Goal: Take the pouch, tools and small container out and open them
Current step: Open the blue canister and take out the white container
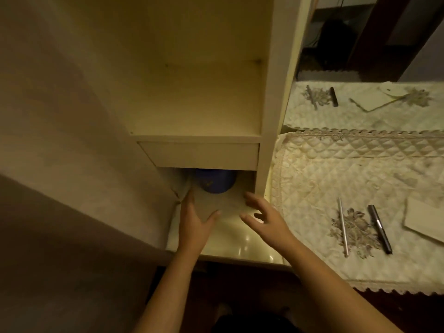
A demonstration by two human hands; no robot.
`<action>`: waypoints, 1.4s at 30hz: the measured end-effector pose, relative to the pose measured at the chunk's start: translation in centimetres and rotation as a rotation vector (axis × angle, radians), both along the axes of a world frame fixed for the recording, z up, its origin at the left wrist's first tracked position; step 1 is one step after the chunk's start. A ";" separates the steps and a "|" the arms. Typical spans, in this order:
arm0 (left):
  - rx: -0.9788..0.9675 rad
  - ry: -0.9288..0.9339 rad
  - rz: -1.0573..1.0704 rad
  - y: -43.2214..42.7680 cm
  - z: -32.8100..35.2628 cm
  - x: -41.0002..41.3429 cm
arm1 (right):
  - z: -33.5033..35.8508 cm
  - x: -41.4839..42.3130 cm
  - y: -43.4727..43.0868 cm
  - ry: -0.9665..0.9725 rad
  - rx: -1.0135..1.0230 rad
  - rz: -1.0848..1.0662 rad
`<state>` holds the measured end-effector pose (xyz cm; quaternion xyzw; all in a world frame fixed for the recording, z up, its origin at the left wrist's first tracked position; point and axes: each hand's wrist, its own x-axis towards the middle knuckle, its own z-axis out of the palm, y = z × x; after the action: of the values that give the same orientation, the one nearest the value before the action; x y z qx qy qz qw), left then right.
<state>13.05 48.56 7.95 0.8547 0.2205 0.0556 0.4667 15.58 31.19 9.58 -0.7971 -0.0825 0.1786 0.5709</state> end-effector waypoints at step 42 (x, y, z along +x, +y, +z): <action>-0.379 -0.010 -0.186 2.3 -1.2 -6.0 | -2.3 -6.0 3.6 -0.060 0.084 -0.245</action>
<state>7.08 50.90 6.79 0.7680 0.1448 -0.0259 0.6233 9.62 34.83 7.32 -0.7816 -0.0092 0.0800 0.6185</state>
